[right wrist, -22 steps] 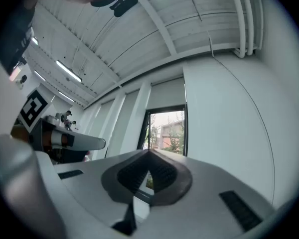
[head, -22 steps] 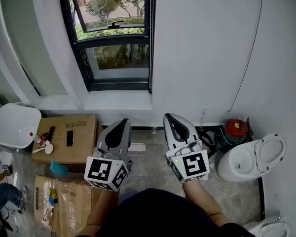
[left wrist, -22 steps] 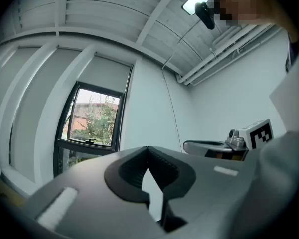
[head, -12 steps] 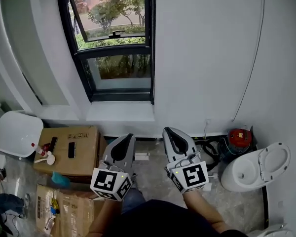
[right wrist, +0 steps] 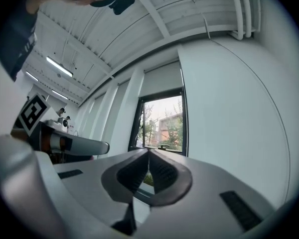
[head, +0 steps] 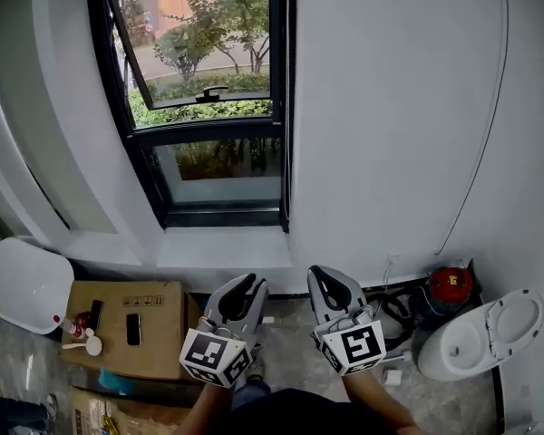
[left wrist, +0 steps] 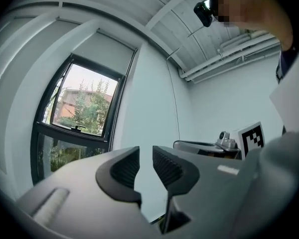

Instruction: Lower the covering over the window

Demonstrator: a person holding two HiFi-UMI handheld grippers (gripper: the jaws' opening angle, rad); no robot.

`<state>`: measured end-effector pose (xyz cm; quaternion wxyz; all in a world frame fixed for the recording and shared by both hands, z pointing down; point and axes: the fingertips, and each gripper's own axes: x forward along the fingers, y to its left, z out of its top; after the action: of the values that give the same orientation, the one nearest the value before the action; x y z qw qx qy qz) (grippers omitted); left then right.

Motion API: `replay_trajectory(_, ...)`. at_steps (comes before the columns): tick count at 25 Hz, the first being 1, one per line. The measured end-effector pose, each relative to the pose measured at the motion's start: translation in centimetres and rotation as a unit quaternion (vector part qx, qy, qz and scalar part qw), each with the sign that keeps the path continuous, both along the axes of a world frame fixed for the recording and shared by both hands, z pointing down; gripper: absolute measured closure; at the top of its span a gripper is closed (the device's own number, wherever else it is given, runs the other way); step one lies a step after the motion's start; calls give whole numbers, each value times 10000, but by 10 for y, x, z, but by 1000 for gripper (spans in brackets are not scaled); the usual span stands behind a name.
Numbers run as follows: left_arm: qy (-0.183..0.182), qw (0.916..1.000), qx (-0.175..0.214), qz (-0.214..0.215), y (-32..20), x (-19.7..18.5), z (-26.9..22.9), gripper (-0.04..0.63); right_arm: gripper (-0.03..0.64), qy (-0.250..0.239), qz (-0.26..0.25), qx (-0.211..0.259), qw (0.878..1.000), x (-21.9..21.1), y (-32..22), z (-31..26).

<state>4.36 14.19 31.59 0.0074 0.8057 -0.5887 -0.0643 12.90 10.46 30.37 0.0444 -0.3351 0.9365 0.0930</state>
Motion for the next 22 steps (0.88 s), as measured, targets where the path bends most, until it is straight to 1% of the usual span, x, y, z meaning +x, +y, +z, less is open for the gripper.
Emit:
replay_trajectory(2,-27,9999,-20,105,-29,-21,-3,493,604,19,40,-5,10000,-22,-26,-3)
replay_trajectory(8,-113,9996,101,259,-101,-85,-17,489,604,-189,115,-1,9998,-88,-105,-15)
replay_trajectory(12,-182,9990,108,382,-140,-121,-13,489,604,-254,249,-14,9994,-123,-139,-9)
replay_trajectory(15,-87,9988,11,488,-162,-137,-4,489,604,-271,428,-193,9985,-135,-160,8)
replay_trajectory(18,61,9974,-172,695,-179,-140,5,491,604,-243,592,-432,9970,-138,-179,20)
replay_trajectory(22,110,9968,-257,743,-195,-150,14,491,604,-235,606,-366,9972,-151,-203,18)
